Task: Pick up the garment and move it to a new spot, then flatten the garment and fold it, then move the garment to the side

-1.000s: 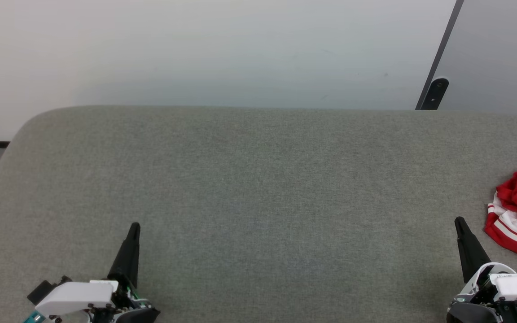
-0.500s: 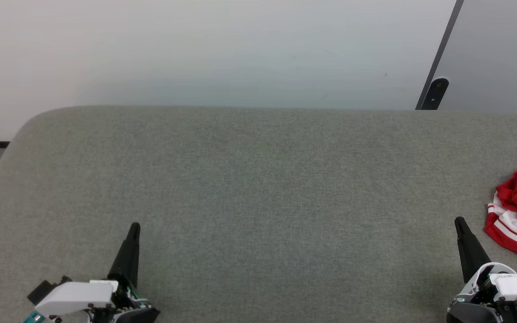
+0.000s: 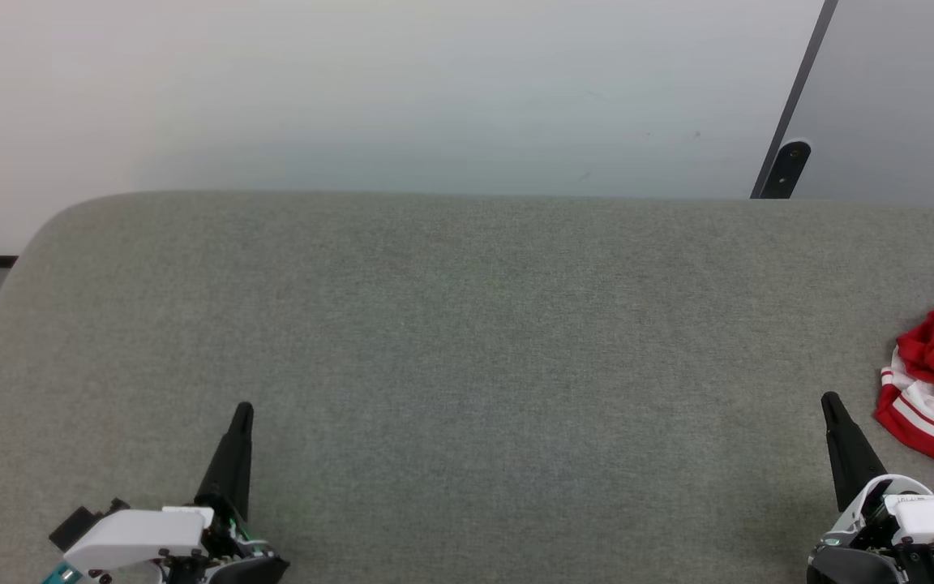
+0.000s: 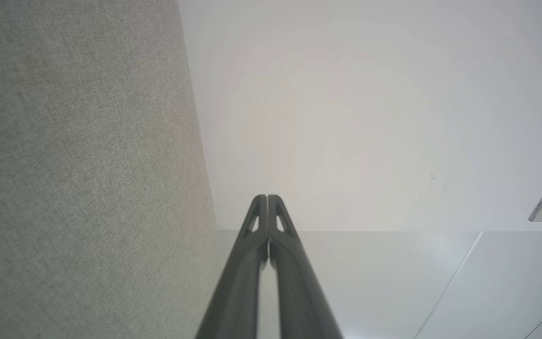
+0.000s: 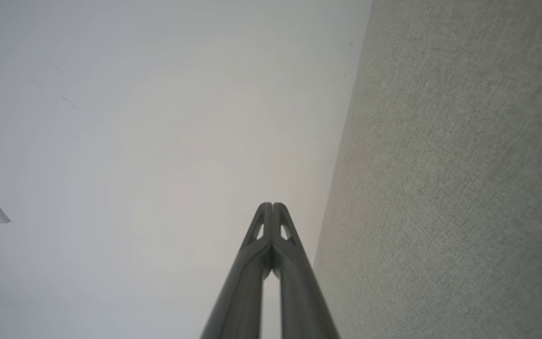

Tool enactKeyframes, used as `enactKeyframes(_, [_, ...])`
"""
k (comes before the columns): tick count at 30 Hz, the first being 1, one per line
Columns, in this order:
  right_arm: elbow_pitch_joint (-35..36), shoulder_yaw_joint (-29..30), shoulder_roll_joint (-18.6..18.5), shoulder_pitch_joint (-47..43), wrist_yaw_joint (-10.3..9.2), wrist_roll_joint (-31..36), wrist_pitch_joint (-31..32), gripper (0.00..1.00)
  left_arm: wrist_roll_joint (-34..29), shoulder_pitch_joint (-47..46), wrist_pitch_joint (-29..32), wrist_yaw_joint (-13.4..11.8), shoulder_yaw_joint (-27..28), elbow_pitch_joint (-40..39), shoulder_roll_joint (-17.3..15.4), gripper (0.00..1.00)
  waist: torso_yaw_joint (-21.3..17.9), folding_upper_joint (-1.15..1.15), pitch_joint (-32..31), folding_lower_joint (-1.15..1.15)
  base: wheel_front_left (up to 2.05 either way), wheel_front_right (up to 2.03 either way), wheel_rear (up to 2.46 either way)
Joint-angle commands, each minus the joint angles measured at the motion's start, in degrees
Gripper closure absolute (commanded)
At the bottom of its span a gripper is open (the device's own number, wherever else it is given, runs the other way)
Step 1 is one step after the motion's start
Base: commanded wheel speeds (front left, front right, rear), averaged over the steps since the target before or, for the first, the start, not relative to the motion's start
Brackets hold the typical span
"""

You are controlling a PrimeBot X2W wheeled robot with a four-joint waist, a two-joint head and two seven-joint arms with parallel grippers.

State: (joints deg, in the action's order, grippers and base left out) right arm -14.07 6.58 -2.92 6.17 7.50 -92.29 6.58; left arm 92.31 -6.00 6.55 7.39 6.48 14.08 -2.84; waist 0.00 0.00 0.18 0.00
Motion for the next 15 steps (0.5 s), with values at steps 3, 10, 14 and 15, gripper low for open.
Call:
enactKeyframes(3, [0.1, 0.0, 0.2, 0.2, -0.02, -0.2, 0.1, 1.0, 0.2, -0.5, 0.2, 0.2, 0.1, -0.1, 0.0, 1.0, 0.0, 0.0, 0.0, 0.0, 0.0, 0.0, 0.0])
enactKeyframes(10, [0.1, 0.0, 0.2, 0.2, -0.02, -0.2, 0.1, 1.0, 0.2, -0.5, 0.2, 0.2, 0.1, -0.1, 0.0, 1.0, 0.0, 0.0, 0.0, 0.0, 0.0, 0.0, 0.0])
enactKeyframes(14, [0.1, 0.0, 0.2, 0.2, -0.02, -0.2, 0.1, 1.0, 0.2, -0.5, 0.2, 0.2, 0.1, -0.1, 0.0, 1.0, 0.0, 0.0, 0.0, 0.0, 0.0, 0.0, 0.0])
enactKeyframes(15, [0.1, 0.0, 0.2, 0.2, -0.03, -0.2, 0.1, 1.0, 0.2, -0.5, 0.2, 0.2, 0.1, -0.1, 0.0, 1.0, 0.0, 0.0, 0.0, 0.0, 0.0, 0.0, 0.0])
